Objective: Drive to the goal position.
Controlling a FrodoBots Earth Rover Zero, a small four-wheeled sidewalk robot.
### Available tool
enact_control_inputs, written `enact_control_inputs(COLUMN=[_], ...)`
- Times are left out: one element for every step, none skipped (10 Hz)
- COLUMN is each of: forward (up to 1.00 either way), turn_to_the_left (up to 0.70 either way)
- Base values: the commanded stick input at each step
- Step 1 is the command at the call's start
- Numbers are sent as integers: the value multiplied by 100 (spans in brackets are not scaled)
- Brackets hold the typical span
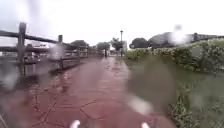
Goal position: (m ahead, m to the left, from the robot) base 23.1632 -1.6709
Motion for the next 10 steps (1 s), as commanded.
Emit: enact_control_inputs(forward=[70,70,70,70,70,70,70,70,70,70], turn_to_the_left=[0,0,0,0,0,0,0,0,0,0])
